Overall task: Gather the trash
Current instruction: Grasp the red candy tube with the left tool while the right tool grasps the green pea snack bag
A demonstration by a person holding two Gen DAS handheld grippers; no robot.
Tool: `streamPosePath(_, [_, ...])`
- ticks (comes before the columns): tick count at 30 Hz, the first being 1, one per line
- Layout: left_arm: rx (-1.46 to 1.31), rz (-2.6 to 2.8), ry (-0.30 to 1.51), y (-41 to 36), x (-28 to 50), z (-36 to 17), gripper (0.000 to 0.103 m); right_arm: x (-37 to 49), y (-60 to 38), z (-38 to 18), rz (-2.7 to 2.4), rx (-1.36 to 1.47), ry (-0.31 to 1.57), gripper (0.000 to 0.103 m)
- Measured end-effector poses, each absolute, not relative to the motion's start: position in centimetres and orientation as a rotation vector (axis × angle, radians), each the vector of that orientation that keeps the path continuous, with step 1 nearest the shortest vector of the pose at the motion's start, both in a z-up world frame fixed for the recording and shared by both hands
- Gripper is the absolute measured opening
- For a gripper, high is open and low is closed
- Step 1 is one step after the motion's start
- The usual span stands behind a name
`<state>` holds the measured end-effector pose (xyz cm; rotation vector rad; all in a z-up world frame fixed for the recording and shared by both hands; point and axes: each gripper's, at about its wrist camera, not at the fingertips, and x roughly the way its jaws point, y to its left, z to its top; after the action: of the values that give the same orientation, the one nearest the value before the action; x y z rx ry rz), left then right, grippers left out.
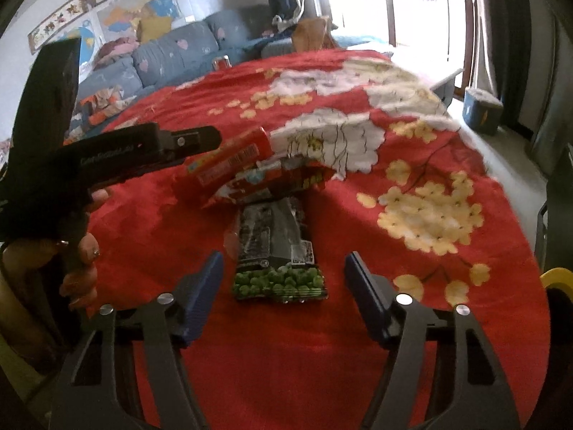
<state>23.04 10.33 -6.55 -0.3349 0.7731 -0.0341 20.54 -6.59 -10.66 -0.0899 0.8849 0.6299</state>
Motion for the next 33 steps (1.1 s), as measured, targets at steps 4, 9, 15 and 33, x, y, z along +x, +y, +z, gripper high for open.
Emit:
streamPosePath(4, [-0.323, -0.034, 0.802, 10.1, 23.9, -7.5, 0.049, 20.5, -6.7, -10.9, 0.635, -0.089, 0.89, 0.057])
streamPosePath(9, [-0.32, -0.037, 0.827, 10.0, 24.2, -8.5, 0.045, 20.2, -6.6, -11.0, 0.646, -0.093, 0.887, 0.05])
streamPosePath(15, [-0.336, -0.047, 0.828, 10.3, 23.9, -8.6, 0.039, 19.4, -6.7, -10.9, 0.668, -0.109, 0.883, 0.05])
streamPosePath(33, [-0.382, -0.085, 0.825, 9.8, 19.7, -9.0, 0.026, 16.2, -8.8, -11.1, 0.725, -0.023, 0.914, 0.022])
